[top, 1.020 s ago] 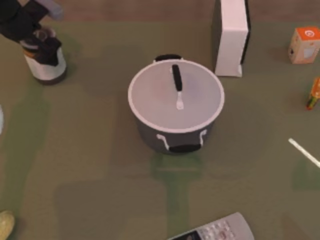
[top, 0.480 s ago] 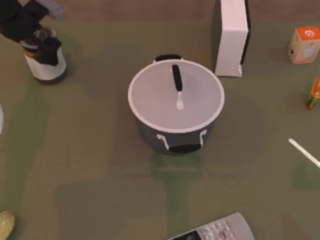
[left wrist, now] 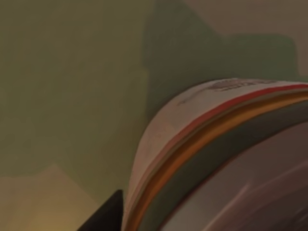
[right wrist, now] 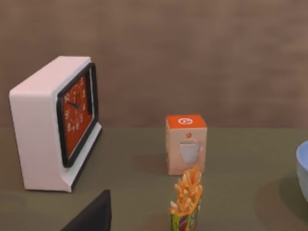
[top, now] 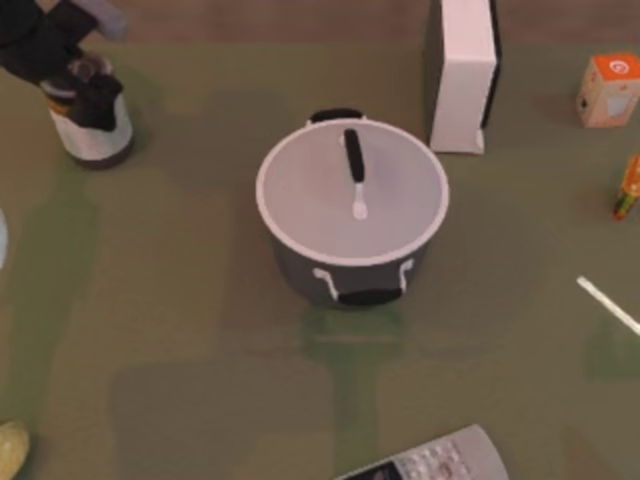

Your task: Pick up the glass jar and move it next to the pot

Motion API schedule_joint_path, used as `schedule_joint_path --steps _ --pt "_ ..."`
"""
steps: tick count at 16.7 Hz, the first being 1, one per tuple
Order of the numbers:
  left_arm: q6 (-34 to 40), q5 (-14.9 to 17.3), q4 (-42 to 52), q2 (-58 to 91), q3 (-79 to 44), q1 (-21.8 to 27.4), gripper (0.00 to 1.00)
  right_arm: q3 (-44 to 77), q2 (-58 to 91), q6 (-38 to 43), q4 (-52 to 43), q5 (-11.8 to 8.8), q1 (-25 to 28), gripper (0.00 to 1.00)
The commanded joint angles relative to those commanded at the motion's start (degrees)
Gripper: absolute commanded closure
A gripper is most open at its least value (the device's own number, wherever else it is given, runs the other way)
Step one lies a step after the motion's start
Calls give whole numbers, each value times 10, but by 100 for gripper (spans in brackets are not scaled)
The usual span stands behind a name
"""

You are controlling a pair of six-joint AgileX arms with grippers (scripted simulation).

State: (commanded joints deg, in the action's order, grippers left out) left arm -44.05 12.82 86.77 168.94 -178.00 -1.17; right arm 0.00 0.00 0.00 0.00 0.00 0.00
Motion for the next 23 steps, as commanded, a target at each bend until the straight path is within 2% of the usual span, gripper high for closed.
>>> schedule_joint_path --steps 3,6,17,23 --pt "1 -1 -7 -19 20 -2 100 0 0 0 0 0 0 0" --pt "1 -2 -29 -78 96 -5 100 0 0 0 0 0 0 0" --pt "-4 -4 -149 -410 574 -17 100 0 0 0 0 0 0 0" --pt "-6 -5 -169 -467 637 -20 100 0 0 0 0 0 0 0"
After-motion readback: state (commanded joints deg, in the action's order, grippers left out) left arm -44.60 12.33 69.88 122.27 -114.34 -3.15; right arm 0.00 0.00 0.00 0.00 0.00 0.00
